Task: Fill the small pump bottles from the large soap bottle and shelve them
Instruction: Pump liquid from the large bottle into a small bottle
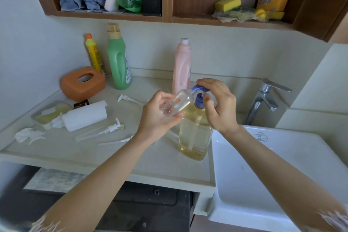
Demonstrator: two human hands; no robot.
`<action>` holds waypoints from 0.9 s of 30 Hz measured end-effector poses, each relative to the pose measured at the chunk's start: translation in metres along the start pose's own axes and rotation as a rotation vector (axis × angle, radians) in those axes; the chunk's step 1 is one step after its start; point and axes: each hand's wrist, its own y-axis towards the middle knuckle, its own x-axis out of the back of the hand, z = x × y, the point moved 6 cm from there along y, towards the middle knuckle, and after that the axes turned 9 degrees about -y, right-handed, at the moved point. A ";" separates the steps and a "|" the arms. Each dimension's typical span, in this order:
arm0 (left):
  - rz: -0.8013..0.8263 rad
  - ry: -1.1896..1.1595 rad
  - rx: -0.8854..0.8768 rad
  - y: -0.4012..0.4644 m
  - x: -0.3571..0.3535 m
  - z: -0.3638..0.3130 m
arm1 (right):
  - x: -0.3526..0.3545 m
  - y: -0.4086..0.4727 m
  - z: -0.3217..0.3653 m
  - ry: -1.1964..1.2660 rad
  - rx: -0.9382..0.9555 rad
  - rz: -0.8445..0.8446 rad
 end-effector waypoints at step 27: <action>-0.045 -0.093 -0.043 -0.009 -0.002 0.005 | -0.013 -0.015 -0.004 -0.041 0.152 -0.017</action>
